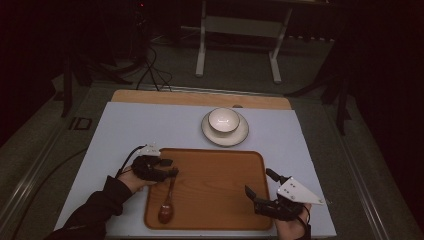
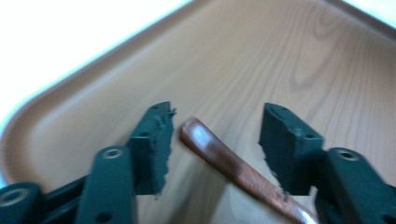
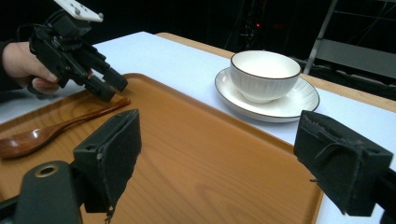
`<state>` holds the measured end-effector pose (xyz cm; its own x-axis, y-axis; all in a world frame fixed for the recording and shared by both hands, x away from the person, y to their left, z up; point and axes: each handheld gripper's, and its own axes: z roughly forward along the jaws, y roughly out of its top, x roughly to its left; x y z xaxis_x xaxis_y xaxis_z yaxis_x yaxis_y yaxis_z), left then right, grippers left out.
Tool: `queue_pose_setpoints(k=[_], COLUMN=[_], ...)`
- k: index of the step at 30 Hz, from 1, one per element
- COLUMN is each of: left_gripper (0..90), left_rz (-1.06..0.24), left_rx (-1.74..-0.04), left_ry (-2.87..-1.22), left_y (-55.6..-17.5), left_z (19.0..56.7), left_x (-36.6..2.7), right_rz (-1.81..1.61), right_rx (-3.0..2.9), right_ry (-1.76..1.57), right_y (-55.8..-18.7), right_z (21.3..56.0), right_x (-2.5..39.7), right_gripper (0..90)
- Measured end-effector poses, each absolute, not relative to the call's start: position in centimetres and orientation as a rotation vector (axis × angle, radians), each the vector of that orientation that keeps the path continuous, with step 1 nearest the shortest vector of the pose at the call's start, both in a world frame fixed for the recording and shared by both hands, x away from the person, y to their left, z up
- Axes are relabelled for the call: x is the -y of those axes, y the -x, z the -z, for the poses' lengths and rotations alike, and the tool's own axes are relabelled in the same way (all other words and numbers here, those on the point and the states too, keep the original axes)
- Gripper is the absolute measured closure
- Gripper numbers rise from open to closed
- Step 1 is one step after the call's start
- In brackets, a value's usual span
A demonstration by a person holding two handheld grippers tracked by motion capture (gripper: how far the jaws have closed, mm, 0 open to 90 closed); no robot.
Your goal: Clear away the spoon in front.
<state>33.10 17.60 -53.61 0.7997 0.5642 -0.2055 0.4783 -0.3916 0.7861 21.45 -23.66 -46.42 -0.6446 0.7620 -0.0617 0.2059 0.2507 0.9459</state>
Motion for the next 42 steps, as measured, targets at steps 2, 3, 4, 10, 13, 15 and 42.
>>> queue_pose_setpoints(k=[2,3,4,10,13,15,42], left_gripper=[64.6,65.8,73.6,88.1,88.3,88.4,80.7], left_rz=[-0.113,-0.131,-0.126,-0.095,-0.083,-0.082,-0.084], left_rx=[-0.776,-0.768,-0.761,-0.757,-0.757,-0.753,-0.693], left_ry=[-2.052,-2.056,-2.06,-2.099,-2.112,-2.143,-2.036], left_y=[-33.0,-32.9,-32.8,-32.7,-32.6,-32.7,-32.1], left_z=[53.4,53.3,53.2,53.3,53.5,53.7,51.7], left_x=[-17.6,-17.5,-17.4,-16.5,-16.2,-15.6,-16.4], right_rz=[-1.399,-1.399,-1.399,-1.398,-1.399,-1.399,-1.404], right_rx=[-2.007,-2.007,-2.007,-2.007,-2.007,-2.007,-2.007], right_ry=[-0.878,-0.878,-0.877,-0.876,-0.876,-0.875,-0.895], right_y=[-21.4,-21.4,-21.4,-21.4,-21.4,-21.4,-21.6], right_z=[46.4,46.4,46.4,46.4,46.4,46.4,46.5], right_x=[23.7,23.7,23.7,23.6,23.6,23.7,23.9], right_gripper=[14.9,14.9,14.9,14.9,14.9,14.9,14.9])
